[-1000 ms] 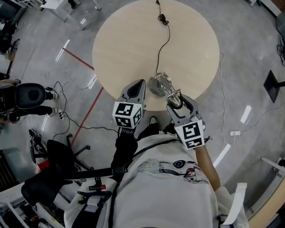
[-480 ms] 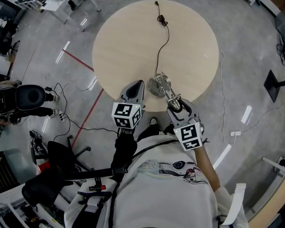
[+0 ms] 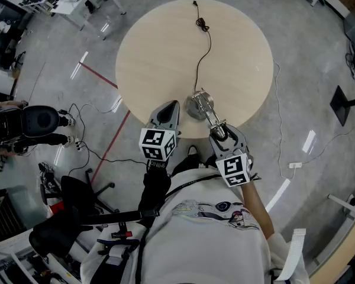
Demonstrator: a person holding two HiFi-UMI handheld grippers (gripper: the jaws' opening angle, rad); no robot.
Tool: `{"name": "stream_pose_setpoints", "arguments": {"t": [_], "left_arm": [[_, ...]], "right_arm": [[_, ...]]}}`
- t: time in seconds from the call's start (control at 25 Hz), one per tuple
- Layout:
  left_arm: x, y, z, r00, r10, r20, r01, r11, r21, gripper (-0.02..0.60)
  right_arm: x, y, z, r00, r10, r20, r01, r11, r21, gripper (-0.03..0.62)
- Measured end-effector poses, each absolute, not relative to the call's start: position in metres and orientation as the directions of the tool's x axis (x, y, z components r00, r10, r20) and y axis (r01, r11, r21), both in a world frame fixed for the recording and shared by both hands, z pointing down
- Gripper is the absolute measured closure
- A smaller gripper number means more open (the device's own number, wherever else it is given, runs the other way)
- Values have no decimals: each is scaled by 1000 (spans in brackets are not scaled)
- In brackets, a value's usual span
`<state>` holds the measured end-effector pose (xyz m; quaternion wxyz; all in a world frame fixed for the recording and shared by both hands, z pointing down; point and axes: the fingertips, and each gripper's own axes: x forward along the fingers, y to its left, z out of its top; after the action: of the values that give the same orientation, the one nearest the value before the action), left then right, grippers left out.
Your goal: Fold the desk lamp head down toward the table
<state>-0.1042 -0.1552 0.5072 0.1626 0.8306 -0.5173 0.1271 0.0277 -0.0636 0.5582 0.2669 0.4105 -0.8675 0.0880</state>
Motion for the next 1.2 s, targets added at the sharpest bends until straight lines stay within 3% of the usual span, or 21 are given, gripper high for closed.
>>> {"name": "stream_pose_setpoints", "arguments": {"t": [1.2], "left_arm": [[-116,-150,510,430,-813,392,-901,-414,129,580]], "right_arm": [[28,-59,610,-446,-678,585,-784,611,110,364]]}}
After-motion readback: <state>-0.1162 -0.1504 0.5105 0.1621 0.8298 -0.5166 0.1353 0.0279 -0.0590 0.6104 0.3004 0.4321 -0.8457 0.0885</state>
